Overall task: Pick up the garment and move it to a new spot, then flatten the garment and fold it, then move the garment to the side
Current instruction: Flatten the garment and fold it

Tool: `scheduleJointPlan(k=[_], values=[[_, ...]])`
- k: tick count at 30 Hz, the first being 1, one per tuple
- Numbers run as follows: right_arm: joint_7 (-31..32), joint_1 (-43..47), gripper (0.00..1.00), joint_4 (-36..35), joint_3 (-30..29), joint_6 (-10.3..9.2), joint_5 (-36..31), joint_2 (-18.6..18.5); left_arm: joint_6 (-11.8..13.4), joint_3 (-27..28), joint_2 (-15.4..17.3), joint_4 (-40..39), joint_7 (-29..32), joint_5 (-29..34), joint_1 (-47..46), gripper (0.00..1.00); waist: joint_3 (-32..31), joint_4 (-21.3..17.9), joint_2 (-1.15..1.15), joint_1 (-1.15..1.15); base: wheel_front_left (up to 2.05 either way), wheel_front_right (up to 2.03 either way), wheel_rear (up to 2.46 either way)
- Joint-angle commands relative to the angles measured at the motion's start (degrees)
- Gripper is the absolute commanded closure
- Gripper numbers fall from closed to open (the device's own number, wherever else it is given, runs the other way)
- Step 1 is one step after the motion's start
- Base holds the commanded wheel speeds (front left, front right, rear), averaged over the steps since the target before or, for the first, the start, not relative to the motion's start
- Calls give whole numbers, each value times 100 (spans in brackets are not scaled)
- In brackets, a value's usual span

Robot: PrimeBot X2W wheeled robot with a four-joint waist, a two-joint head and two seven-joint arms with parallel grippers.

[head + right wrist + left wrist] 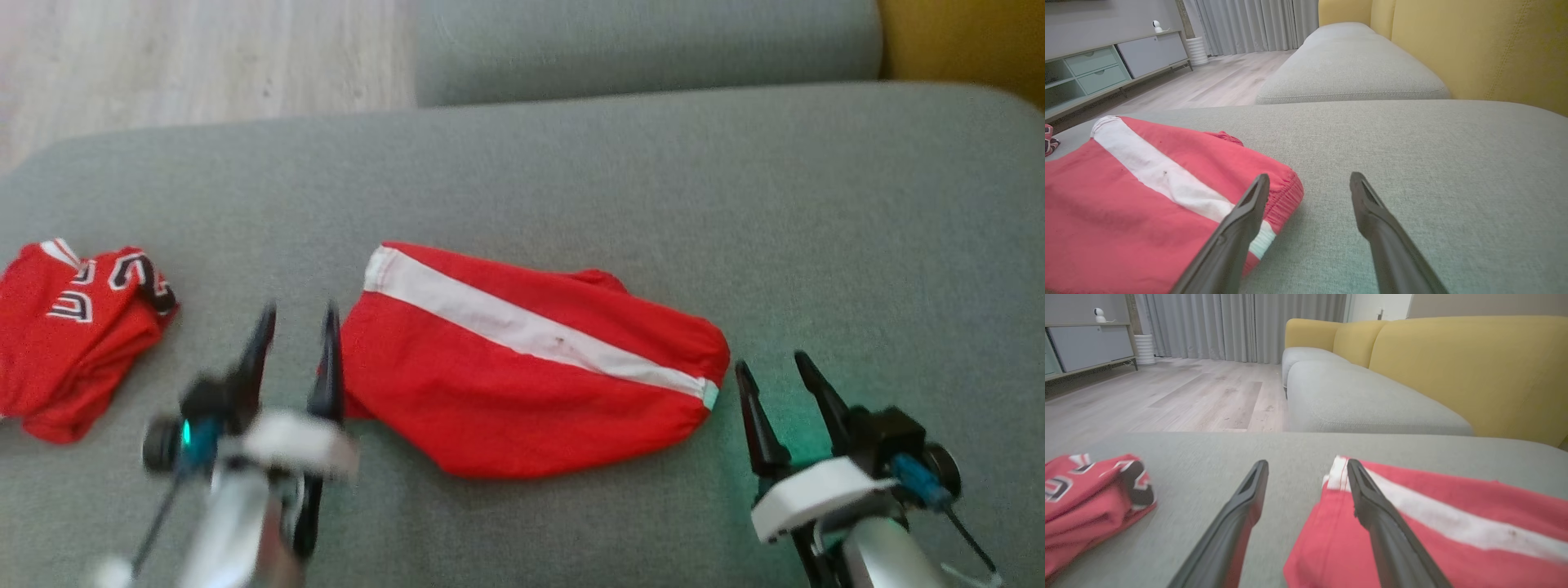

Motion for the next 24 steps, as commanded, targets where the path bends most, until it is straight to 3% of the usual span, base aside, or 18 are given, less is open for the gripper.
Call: scheduleJointPlan(k=[1,4,12,24], values=[[-37,-274,0,-198,180,-3,60,-7,-32,73,44,77,-55,-129,-533,0,214,-101,0,-1,0,0,0],[-37,-330,0,-217,214,-3,91,-7,-51,-43,73,443,-55,-336,-945,0,342,-158,0,-1,0,0,0],[-37,-470,0,-323,231,-3,121,-41,-58,-1276,439,1413,316,-1705,-1963,0,701,-305,0,-1,0,0,0],[-37,-537,0,-306,345,-3,191,-56,-59,-2669,972,1540,751,-3248,-2245,0,728,-352,0,-1,0,0,0]])
